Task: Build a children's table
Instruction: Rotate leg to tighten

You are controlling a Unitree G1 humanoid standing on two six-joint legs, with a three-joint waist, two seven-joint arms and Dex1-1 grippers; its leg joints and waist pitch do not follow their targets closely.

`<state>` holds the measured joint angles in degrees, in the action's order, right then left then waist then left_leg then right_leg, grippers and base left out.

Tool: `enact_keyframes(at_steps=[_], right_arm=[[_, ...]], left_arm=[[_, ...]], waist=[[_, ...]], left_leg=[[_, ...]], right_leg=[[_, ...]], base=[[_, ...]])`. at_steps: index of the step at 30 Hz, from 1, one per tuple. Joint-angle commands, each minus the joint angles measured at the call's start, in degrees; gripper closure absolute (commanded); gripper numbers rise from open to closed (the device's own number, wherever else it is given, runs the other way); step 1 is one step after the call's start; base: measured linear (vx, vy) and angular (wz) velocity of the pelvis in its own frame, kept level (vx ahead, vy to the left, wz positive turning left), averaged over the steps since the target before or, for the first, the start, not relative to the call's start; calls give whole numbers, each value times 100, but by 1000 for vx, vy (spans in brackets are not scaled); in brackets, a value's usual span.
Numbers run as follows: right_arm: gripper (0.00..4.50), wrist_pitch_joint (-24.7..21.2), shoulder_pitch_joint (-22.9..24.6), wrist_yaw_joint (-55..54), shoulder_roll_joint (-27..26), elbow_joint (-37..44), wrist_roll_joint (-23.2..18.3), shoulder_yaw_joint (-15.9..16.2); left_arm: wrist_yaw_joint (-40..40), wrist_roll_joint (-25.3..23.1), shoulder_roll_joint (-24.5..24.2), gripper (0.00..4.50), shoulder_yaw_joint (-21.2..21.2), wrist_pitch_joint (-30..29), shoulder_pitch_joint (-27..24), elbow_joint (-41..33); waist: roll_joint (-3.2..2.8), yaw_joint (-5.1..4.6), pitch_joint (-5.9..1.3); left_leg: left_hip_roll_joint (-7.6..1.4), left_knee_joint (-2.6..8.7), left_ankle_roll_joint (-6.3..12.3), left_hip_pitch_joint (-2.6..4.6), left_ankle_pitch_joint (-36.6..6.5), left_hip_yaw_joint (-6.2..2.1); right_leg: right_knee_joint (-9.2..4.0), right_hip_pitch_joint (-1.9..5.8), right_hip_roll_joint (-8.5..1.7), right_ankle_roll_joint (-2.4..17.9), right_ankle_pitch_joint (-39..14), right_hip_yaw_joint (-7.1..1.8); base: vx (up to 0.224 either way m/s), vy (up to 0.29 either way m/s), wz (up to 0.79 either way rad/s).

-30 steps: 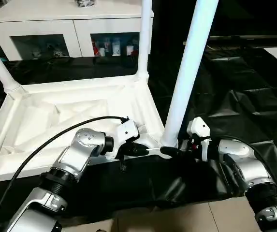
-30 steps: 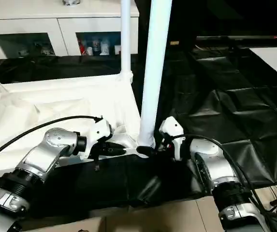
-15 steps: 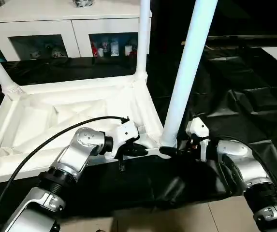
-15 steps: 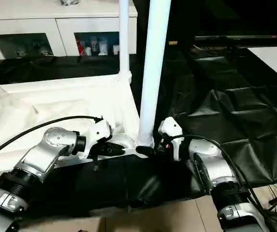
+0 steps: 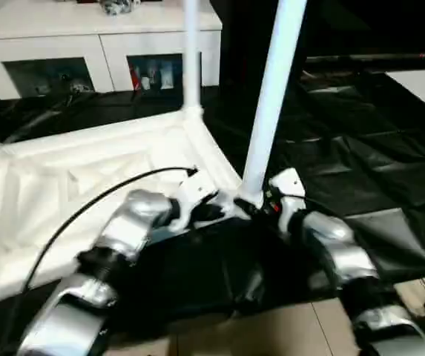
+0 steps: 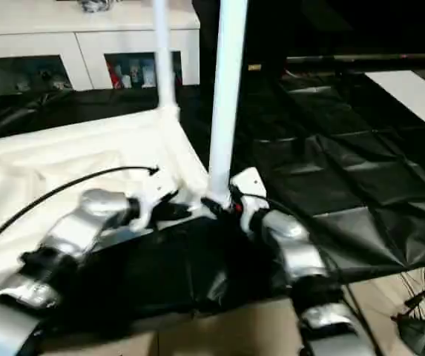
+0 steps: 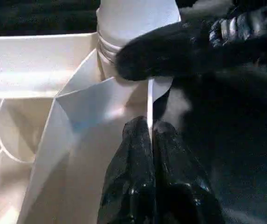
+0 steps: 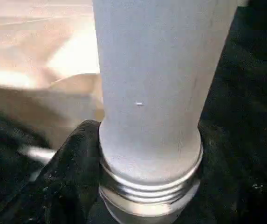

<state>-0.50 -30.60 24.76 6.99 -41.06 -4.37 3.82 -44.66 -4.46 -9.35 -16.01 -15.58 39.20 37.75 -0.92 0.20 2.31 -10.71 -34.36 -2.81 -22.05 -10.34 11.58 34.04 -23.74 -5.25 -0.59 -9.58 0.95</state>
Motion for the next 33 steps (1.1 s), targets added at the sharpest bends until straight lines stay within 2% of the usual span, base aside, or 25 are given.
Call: enact_keyframes(at_steps=[1, 2, 4, 5, 8, 9, 11, 12, 13, 14, 15, 18, 20, 21, 23, 24, 27, 30, 32, 33], right_arm=[[181, -201, -149, -787, -186, -324, 132, -90], [181, -249, -225, -1139, -284, -466, 125, -182], [181, -248, -325, -1586, -427, -626, 164, -265], [181, -247, -353, -1694, -471, -659, 173, -283], [181, -245, -402, -1878, -604, -668, 270, -273], [181, -236, -400, -1890, -616, -679, 282, -272], [181, -167, -374, -1884, -625, -670, 227, -330], [147, -147, -366, -1882, -625, -665, 201, -355], [147, -94, -354, -1894, -618, -657, 83, -474], [147, -85, -354, -1872, -604, -654, 39, -509], [107, -72, -362, -1859, -591, -662, -6, -546], [101, 29, -351, -1809, -402, -595, 128, -503], [78, 36, -355, -1625, -312, -566, 123, -494], [78, 40, -357, -1493, -250, -547, 119, -486], [66, 90, -291, -918, 11, -392, 219, -272], [66, 116, -222, -539, 221, -291, 281, -143], [66, 242, 150, 1131, 1020, 304, -28, -3], [66, 272, 421, 2000, 1476, 715, -246, 76], [66, 242, 600, 2528, 1826, 958, -416, 43], [66, 197, 629, 2637, 1896, 996, -473, 6]], left_arm=[[675, -10, 315, 450, 126, -185, 124, 477], [911, -2, 440, 450, 192, -189, 223, 650], [1220, -27, 589, 450, 256, -110, 354, 902], [1273, -38, 625, 450, 261, -93, 386, 964], [1230, -66, 703, 450, 227, -7, 450, 1084], [1186, -82, 703, 450, 207, 42, 451, 1104], [1091, -107, 686, 450, 167, 96, 432, 1128], [1071, -114, 680, 450, 156, 116, 427, 1139], [1039, -130, 665, 450, 129, 178, 421, 1183], [1031, -132, 660, 450, 123, 194, 419, 1195], [1030, -134, 658, 450, 119, 223, 427, 1233], [959, -142, 627, 450, 86, 287, 413, 1237], [928, -146, 612, 450, 74, 293, 406, 1224], [907, -151, 603, 450, 70, 303, 404, 1223], [833, -167, 579, 450, 53, 346, 392, 1215], [808, -170, 567, 450, 53, 355, 383, 1203], [719, -171, 505, 450, 40, 407, 365, 1180], [680, -169, 477, 450, 37, 428, 361, 1170], [650, -169, 455, 450, 41, 448, 361, 1164], [645, -168, 451, 450, 40, 451, 357, 1158]], waist=[[53, 19, -345], [47, 35, -359], [49, 43, -365], [39, 49, -372], [62, 78, -381], [69, 89, -364], [74, 98, -353], [65, 106, -344], [61, 111, -343], [63, 110, -344], [61, 112, -347], [69, 129, -343], [80, 139, -348], [79, 150, -346], [91, 176, -347], [72, 181, -346], [100, 210, -348], [137, 212, -345], [140, 211, -327], [152, 178, -321]], left_leg=[[-149, 460, 83, 92, -1608, -103], [-152, 454, 107, 110, -1568, -104], [-142, 439, 176, 95, -1457, -98], [-141, 432, 217, 103, -1386, -91], [-141, 418, 384, 75, -1148, -87], [-145, 426, 425, 81, -1229, -82], [-151, 436, 407, 87, -1331, -85], [-160, 452, 355, 100, -1453, -90], [-164, 462, 306, 103, -1509, -97], [-161, 463, 284, 98, -1522, -97], [-164, 468, 263, 98, -1522, -100], [-163, 465, 266, 96, -1501, -94], [-162, 460, 280, 95, -1501, -92], [-162, 458, 303, 85, -1456, -90], [-165, 445, 361, 75, -1380, -86], [-161, 446, 375, 77, -1370, -90], [-169, 425, 508, 64, -1389, -88], [-165, 406, 651, 36, -1326, -85], [-178, 407, 700, 49, -1427, -87], [-166, 416, 680, 14, -1462, -97]], right_leg=[[-410, 208, -183, 1269, -1434, -87], [-410, 215, -186, 1291, -1352, -85], [-398, 228, -186, 1350, -1135, -87], [-394, 226, -187, 1367, -1015, -84], [-370, 263, -199, 1399, -716, -75], [-395, 257, -203, 1374, -886, -71], [-412, 250, -208, 1331, -1097, -72], [-429, 235, -207, 1277, -1312, -72], [-435, 232, -206, 1234, -1382, -75], [-436, 232, -205, 1218, -1387, -77], [-426, 234, -202, 1208, -1333, -78], [-426, 231, -205, 1210, -1287, -79], [-424, 240, -203, 1204, -1281, -75], [-417, 245, -209, 1209, -1229, -80], [-410, 259, -209, 1219, -1115, -77], [-409, 263, -206, 1234, -1101, -73], [-414, 306, -206, 1218, -1005, -68], [-417, 321, -211, 1252, -1017, -64], [-452, 296, -221, 1248, -1280, -60], [-455, 300, -217, 1223, -1517, -45]], base=[[0, 0, 0], [0, 0, 0], [0, 0, 0], [0, 0, 0], [0, 0, 0], [0, 0, 0], [0, 0, 0], [0, 0, 0], [0, 0, 0], [0, 0, 0], [0, 0, 0], [0, 0, 0], [0, 0, 0], [0, 0, 0], [0, 0, 0], [0, 0, 0], [0, 0, 0], [0, 0, 0], [0, 0, 0], [0, 0, 0]])
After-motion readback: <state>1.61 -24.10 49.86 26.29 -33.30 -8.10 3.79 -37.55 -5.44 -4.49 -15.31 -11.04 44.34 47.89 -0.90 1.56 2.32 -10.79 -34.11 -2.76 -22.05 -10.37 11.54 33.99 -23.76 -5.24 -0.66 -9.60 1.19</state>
